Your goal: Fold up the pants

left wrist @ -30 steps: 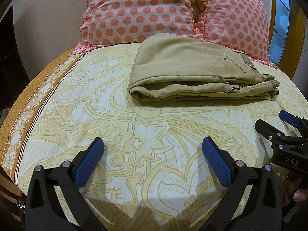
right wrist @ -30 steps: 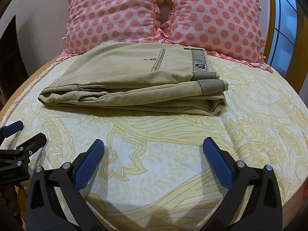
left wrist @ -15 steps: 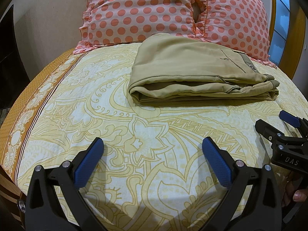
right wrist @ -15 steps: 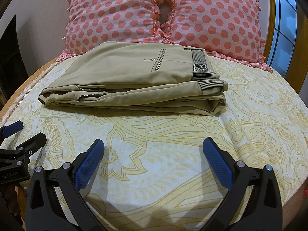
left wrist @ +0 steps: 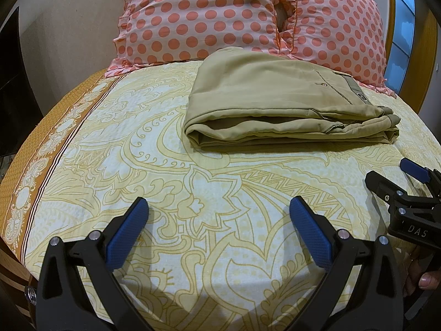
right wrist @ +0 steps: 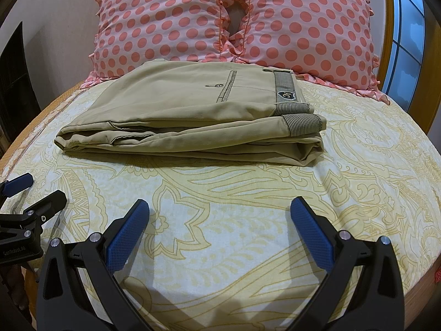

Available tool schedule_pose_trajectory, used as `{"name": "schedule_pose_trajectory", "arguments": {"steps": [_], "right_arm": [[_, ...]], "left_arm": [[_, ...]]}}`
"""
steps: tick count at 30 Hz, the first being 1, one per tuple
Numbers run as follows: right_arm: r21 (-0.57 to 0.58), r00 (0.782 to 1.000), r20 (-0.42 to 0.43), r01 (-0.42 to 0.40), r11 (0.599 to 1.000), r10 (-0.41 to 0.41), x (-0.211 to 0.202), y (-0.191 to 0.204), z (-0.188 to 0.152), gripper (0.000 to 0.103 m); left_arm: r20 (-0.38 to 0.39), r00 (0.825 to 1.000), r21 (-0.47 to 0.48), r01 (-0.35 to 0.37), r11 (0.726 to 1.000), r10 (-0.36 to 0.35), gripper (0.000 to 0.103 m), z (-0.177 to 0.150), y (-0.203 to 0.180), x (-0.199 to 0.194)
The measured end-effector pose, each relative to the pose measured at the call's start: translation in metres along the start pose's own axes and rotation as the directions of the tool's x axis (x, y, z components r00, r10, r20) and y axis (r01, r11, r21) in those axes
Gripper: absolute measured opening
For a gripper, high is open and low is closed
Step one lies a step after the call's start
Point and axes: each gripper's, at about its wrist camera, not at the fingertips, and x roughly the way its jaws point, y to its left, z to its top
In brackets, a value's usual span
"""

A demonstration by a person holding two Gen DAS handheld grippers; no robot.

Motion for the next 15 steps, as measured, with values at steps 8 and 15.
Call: {"name": "schedule_pose_trajectory", "arguments": {"steps": [8,15], "right_arm": [[0.000,1.000,0.001,0.000,1.000,0.000,0.0001,0.0001,-0.0002,0.102],[0.000,1.000,0.001,0.000,1.000,0.000,0.0001,0.0001,-0.0005,0.102]], "left_arm": [[0.002,1.000,0.000,-0.001,1.000,0.001,0.101,0.0005,-0.0013,-0.0003],[0.011,1.000,0.000,0.000,1.000,0.000,0.101,0.0010,-0.0004,0.0001]]}}
